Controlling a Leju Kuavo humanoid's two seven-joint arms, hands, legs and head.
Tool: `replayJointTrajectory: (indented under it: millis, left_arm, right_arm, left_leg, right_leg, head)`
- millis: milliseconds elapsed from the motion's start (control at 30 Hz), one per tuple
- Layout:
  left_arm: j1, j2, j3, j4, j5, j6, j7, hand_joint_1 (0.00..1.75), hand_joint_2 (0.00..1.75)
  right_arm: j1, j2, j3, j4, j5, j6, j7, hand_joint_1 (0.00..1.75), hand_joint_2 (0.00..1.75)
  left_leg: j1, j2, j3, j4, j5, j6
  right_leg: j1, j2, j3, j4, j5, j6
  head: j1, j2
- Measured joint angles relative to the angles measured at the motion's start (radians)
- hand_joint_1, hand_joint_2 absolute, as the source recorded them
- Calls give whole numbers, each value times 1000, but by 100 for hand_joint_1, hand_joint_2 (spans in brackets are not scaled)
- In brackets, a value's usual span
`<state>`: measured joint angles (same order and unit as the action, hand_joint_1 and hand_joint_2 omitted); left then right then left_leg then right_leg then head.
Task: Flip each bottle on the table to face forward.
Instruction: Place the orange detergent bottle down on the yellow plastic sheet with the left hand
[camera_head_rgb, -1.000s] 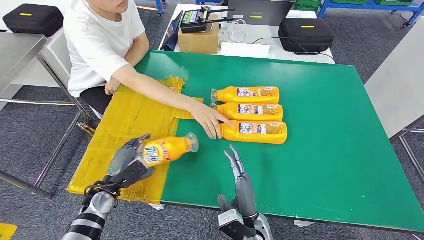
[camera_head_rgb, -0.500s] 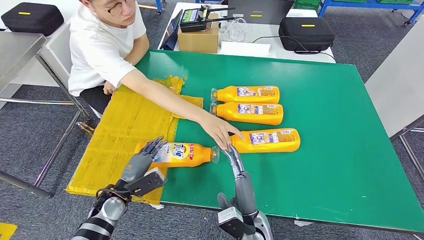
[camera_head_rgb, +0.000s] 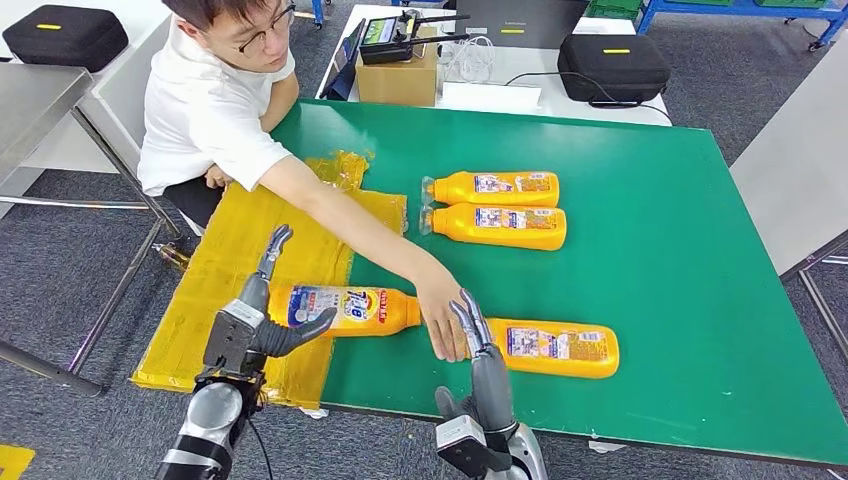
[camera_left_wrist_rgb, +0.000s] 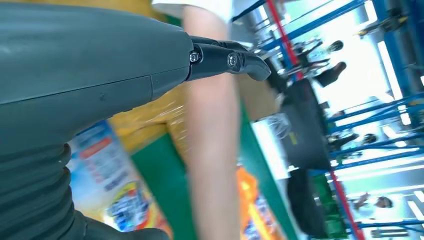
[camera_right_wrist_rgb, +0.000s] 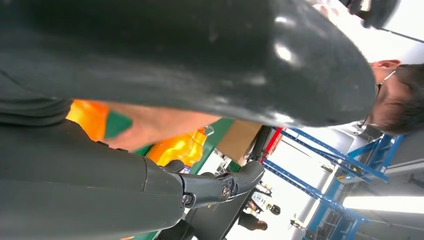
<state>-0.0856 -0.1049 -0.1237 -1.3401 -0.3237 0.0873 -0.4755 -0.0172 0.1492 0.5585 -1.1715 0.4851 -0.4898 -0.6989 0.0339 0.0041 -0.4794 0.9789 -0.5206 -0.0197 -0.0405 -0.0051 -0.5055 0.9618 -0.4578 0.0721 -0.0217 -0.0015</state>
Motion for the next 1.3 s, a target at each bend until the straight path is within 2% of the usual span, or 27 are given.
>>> replayJointTrajectory:
  millis: [133, 267, 333, 400, 467, 567, 700, 800, 933, 1300]
  left_arm:
    - [11, -18, 14, -48, 37, -4, -15, 0, 175]
    - [26, -51, 32, -134, 240, 1, -48, 0, 175]
    - [37, -63, 34, -195, 337, -9, -39, 0, 175]
    - [54, -70, 34, -254, 417, -28, -30, 0, 175]
    - [79, -75, 33, -311, 462, -43, -27, 0, 175]
    - [124, -78, 34, -388, 467, -52, -39, 0, 175]
    - [169, -82, 43, -445, 459, -66, -60, 0, 175]
    - [188, -90, 53, -466, 458, -78, -68, 0, 175]
    - [206, -98, 61, -483, 449, -86, -75, 0, 175]
    - [223, -105, 67, -501, 433, -102, -82, 0, 175]
  right_arm:
    - [0, 0, 0, 0, 4, -8, 0, 0, 0]
    - [1, -1, -1, -2, 67, -57, 2, 0, 0]
    - [6, -6, -6, -11, 146, -91, 27, 0, 87]
    - [14, -21, -15, -30, 284, -125, 99, 0, 175]
    - [27, -50, -28, -59, 461, -140, 212, 0, 175]
    - [64, -122, -55, -124, 712, -119, 392, 0, 175]
    - [115, -224, -95, -231, 867, -92, 522, 0, 175]
    - [132, -277, -128, -294, 894, -60, 568, 0, 175]
    - [135, -315, -166, -321, 896, 11, 612, 0, 175]
    - [115, -346, -213, -304, 851, 121, 644, 0, 175]
  left_leg:
    - [0, 0, 0, 0, 0, 0]
    - [0, 0, 0, 0, 0, 0]
    - [0, 0, 0, 0, 0, 0]
    - [0, 0, 0, 0, 0, 0]
    - [0, 0, 0, 0, 0, 0]
    - [-1, 0, 0, 0, -1, 0]
    - [-2, 1, -1, 0, -1, 0]
    - [-2, 1, 0, 0, -1, 0]
    - [-1, 1, 0, 0, -1, 0]
    - [-2, 1, 0, 0, -1, 0]
  right_leg:
    - [0, 0, 0, 0, 0, 0]
    - [0, 0, 0, 0, 0, 0]
    - [0, 0, 0, 0, 0, 0]
    - [0, 0, 0, 0, 0, 0]
    - [0, 0, 0, 0, 0, 0]
    - [-1, 0, 0, -1, 0, 0]
    - [-2, 0, -1, -1, 0, 0]
    - [-2, 0, -1, -1, 0, 0]
    - [-1, 1, 0, -1, 0, 0]
    - [-2, 0, 0, -1, 0, 0]
  head:
    - [0, 0]
    - [0, 0]
    - [0, 0]
    - [0, 0]
    - [0, 0]
    - [0, 0]
    - [0, 0]
    - [0, 0]
    - [0, 0]
    - [0, 0]
